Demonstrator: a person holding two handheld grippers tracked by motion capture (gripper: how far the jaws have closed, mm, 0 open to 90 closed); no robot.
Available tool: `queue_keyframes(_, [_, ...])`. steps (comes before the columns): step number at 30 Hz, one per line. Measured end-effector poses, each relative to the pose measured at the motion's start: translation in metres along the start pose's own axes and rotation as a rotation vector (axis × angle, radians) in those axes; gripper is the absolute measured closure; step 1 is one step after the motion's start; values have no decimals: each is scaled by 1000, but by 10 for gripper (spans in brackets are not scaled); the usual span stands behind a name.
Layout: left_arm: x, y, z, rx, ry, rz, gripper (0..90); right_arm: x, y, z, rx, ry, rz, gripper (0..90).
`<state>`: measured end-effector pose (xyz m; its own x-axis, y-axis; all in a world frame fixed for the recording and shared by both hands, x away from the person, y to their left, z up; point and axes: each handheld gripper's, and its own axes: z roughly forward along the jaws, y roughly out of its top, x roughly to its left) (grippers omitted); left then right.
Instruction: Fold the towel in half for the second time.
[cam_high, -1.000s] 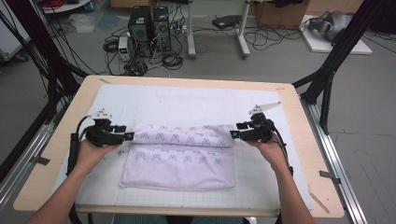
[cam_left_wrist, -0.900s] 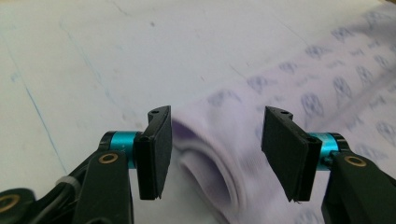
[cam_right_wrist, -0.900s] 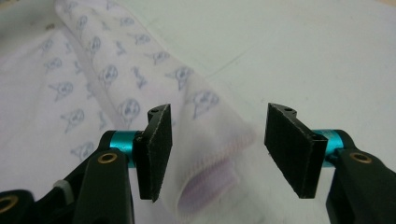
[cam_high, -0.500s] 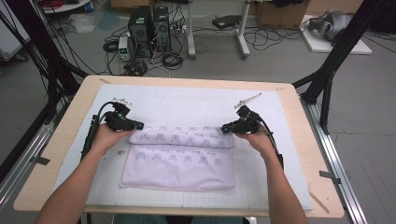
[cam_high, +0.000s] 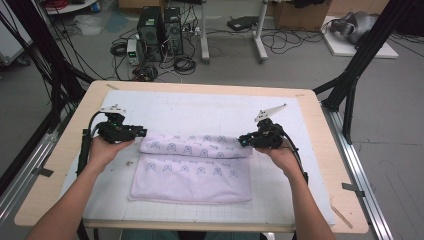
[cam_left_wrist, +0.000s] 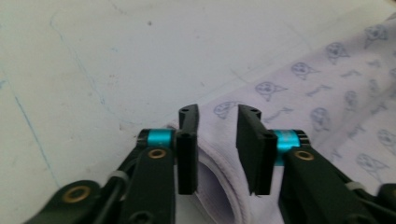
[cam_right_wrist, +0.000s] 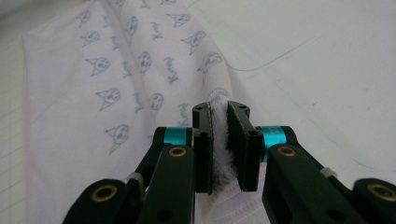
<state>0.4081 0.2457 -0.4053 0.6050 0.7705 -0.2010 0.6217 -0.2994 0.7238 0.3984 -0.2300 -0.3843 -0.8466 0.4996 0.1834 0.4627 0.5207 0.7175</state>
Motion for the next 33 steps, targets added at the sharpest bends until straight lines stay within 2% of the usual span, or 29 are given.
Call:
queue_keyframes(2, [2,1,16,46,2,-17,580,-4,-1,4,8,-3,12,795])
queue_keyframes(4, [4,0,24,46,-1,-36,549,-9,-1,8,2,1,19,795])
queue_keyframes(5, [6,-1,28,59,-13,-46,585,-10,-2,9,3,2,24,795])
queue_keyframes(7, [7,-4,32,89,-29,-33,789,-13,-3,11,5,5,29,795])
queue_keyframes(8, [7,-3,31,86,-21,-14,867,-14,-4,12,6,7,31,795])
queue_keyframes(9, [6,-3,29,62,-14,0,870,-15,-4,12,8,7,32,795])
queue_keyframes(12, [0,1,14,-12,5,31,871,-13,-4,9,2,6,29,796])
queue_keyframes(14, [-3,3,4,-46,0,42,871,-8,-2,5,-12,1,11,799])
queue_keyframes(17, [-14,3,-21,-116,-4,79,872,1,2,-3,-33,-3,-20,803])
queue_keyframes(19, [-23,-1,-38,-178,-10,96,872,10,3,-12,-50,-1,-42,806])
queue_keyframes(22, [-39,-19,-63,-215,-18,152,872,30,0,-29,-92,2,-91,808])
queue_keyframes(24, [-48,-39,-75,-221,-41,162,870,45,-8,-39,-113,18,-112,804])
queue_keyframes(25, [-53,-53,-81,-216,-69,168,866,52,-14,-42,-122,39,-120,789])
queue_keyframes(26, [-56,-63,-84,-199,-69,176,846,60,-21,-46,-120,58,-118,758])
queue_keyframes(28, [-59,-76,-88,-180,-76,184,698,68,-31,-49,-127,68,-125,710])
queue_keyframes(30, [-61,-82,-90,-159,-67,195,636,74,-39,-46,-107,62,-132,683])
queue_keyframes(33, [-61,-78,-85,-150,-72,187,580,75,-43,-41,-108,64,-116,658])
